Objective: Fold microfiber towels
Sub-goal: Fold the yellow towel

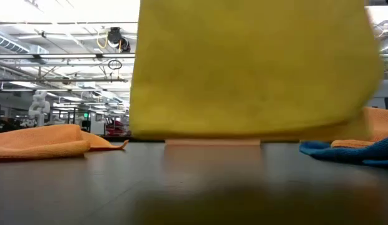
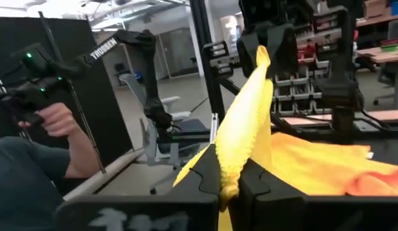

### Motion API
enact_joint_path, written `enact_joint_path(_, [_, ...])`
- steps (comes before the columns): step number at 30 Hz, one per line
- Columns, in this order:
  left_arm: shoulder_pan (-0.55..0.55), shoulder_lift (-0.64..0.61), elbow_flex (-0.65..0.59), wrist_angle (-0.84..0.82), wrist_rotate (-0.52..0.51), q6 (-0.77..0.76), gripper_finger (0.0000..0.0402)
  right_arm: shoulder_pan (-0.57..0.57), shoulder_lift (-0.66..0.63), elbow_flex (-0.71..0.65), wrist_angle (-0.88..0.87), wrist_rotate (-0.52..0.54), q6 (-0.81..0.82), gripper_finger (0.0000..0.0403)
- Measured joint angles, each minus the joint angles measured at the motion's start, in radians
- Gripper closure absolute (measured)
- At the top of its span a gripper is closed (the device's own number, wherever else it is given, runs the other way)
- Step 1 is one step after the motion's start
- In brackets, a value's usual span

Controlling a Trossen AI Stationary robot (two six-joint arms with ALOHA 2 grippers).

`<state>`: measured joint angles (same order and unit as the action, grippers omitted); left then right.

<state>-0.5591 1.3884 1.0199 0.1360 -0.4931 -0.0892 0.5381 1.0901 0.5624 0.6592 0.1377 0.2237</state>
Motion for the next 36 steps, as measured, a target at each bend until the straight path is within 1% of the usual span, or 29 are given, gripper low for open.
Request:
enact_joint_path(3, [-0.010, -0.001, 0.000, -0.054, -0.067, -0.062, 0.0397, -0.012, 0.000, 0.046, -0.102, 0.010, 0.027, 0.0403])
enact_joint_path(7, [0.015, -0.001, -0.001, -0.218, -0.115, -0.181, 0.0399, -0.052, -0.001, 0.057, -0.278, 0.154, 0.103, 0.0403])
enact_joint_path(9, [0.039, -0.001, -0.014, -0.267, -0.145, -0.234, 0.0399, -0.085, -0.001, 0.057, -0.382, 0.205, 0.146, 0.0403])
enact_joint_path(11, [0.072, -0.001, -0.044, -0.287, -0.149, -0.258, 0.0396, -0.126, -0.001, 0.047, -0.446, 0.238, 0.178, 0.0403])
enact_joint_path(14, [0.136, -0.001, -0.109, -0.277, -0.147, -0.273, 0.0391, -0.196, -0.001, 0.012, -0.462, 0.250, 0.182, 0.0403])
enact_joint_path(17, [0.209, -0.001, -0.188, -0.216, -0.105, -0.222, 0.0393, -0.266, -0.001, -0.008, -0.462, 0.250, 0.170, 0.0403])
enact_joint_path(21, [0.301, -0.002, -0.300, -0.051, -0.011, -0.139, 0.0398, -0.337, 0.039, -0.042, -0.447, 0.246, 0.130, 0.0403])
enact_joint_path(25, [0.359, -0.002, -0.390, 0.108, 0.014, -0.025, 0.0393, -0.362, 0.106, -0.054, -0.437, 0.249, 0.110, 0.0403])
enact_joint_path(28, [0.394, -0.002, -0.437, 0.169, 0.020, 0.052, 0.0398, -0.362, 0.154, -0.054, -0.405, 0.255, 0.050, 0.0403])
enact_joint_path(32, [0.413, -0.002, -0.478, 0.208, 0.046, 0.092, 0.0394, -0.359, 0.192, -0.055, -0.309, 0.252, -0.034, 0.0403])
enact_joint_path(34, [0.400, -0.002, -0.489, 0.214, 0.070, 0.108, 0.0396, -0.343, 0.201, -0.057, -0.272, 0.228, -0.077, 0.0403])
enact_joint_path(36, [0.374, -0.002, -0.501, 0.219, 0.074, 0.117, 0.0398, -0.321, 0.207, -0.057, -0.258, 0.205, -0.104, 0.0403])
